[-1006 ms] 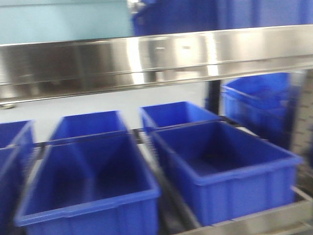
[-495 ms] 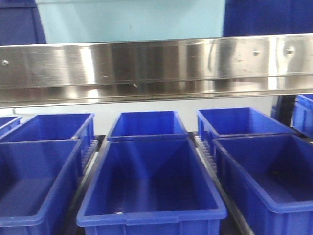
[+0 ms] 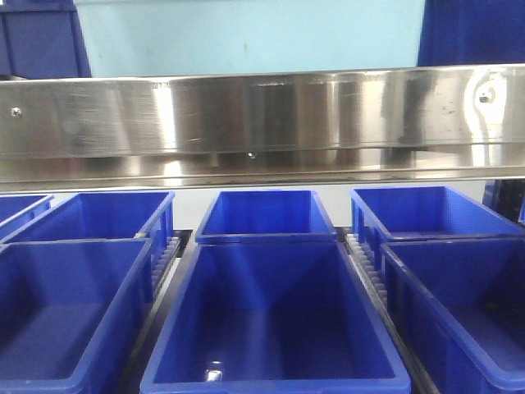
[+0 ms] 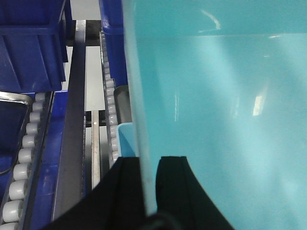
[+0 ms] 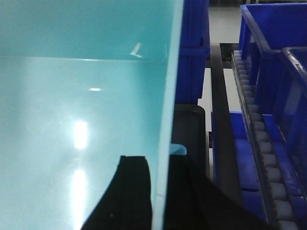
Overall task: Move two blue bins to right shelf middle
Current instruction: 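Lower the teal bin onto the upper shelf with both grippers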
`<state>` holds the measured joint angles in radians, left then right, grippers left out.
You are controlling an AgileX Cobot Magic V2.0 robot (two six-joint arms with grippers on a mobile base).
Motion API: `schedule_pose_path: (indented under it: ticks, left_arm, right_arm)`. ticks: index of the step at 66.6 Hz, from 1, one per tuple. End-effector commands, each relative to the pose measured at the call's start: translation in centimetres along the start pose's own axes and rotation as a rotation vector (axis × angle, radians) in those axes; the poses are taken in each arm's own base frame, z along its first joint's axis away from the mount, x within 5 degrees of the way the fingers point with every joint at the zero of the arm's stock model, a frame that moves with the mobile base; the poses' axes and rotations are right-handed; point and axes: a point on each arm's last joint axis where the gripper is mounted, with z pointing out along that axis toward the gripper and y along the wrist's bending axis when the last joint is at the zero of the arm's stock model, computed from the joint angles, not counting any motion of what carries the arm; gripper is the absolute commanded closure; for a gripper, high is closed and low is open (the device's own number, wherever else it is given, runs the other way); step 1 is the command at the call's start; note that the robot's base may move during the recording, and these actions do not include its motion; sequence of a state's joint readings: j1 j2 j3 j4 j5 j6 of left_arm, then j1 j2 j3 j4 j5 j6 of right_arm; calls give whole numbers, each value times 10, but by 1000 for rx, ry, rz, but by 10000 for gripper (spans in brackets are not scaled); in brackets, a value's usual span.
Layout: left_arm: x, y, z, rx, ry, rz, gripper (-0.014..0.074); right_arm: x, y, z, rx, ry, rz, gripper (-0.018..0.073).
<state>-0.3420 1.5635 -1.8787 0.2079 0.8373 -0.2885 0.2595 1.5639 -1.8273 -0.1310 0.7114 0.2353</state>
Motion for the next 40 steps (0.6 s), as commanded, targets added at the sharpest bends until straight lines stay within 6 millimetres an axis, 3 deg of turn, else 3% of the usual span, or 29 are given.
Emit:
schedule_pose_path:
  ticks: [1, 40]
  left_arm:
    - [-8, -2, -8, 29, -57, -6, 707]
    - [-8, -2, -8, 29, -57, -6, 707]
  right_arm:
    - [-12, 3, -9, -30, -92, -3, 721]
    - [-12, 3, -9, -30, -92, -3, 721]
